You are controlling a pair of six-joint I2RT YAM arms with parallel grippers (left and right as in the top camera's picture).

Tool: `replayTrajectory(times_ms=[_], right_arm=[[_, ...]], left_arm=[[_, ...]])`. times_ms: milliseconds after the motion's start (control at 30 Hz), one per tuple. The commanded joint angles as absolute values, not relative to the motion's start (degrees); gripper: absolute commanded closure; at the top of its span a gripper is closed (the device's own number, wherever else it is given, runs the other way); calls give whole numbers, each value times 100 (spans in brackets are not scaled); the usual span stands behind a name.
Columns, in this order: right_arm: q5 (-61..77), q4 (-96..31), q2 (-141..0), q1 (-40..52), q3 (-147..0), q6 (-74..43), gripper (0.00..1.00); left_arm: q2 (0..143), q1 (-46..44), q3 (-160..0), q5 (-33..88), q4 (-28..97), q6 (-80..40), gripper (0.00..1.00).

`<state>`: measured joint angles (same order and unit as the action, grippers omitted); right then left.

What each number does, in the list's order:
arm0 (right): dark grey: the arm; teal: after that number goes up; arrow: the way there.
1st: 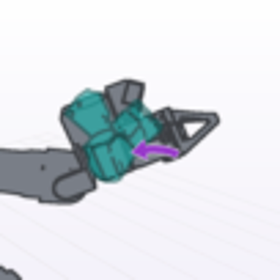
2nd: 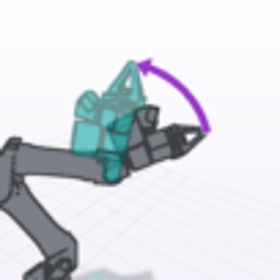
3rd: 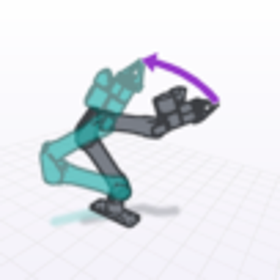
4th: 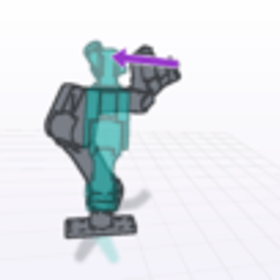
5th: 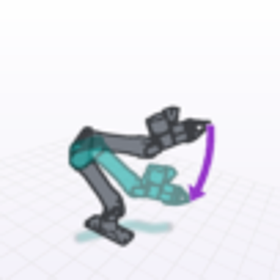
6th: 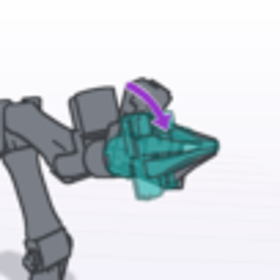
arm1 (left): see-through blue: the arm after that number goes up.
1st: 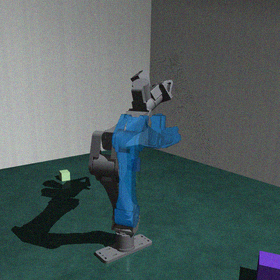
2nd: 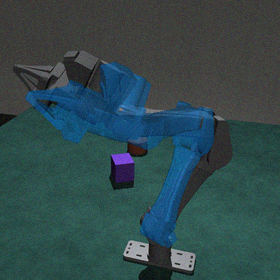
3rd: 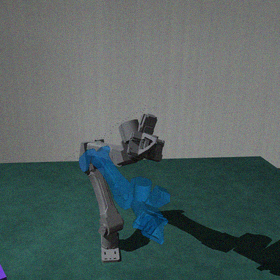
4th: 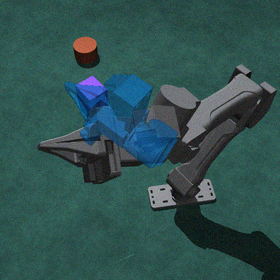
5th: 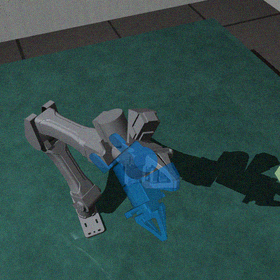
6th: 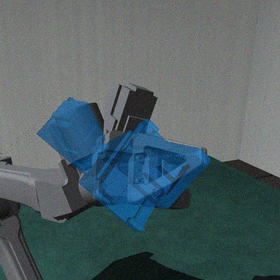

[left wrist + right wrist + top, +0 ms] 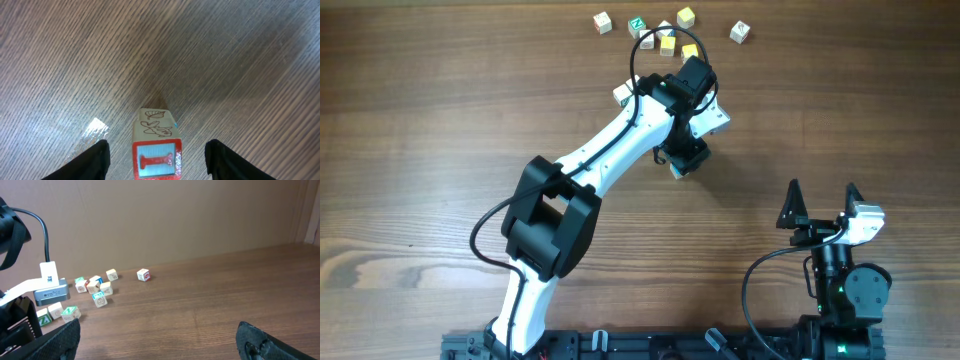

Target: Form a tower

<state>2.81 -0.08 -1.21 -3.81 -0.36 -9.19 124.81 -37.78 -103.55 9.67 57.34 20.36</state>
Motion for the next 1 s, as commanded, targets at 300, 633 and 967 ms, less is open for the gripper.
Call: replayTrajectory(times_ms=[300, 633, 967], right_arm=[[349, 5, -80, -360, -30, -913, 0], [349, 3, -80, -360, -30, -915, 0], [349, 5, -80, -360, -30, -915, 0]], left_arm=[[12573, -3026, -12980, -587, 4987, 1863, 0], [14053, -2467, -12980, 8, 3793, 801, 0], [14271, -2665, -12982, 663, 4969, 207, 12]])
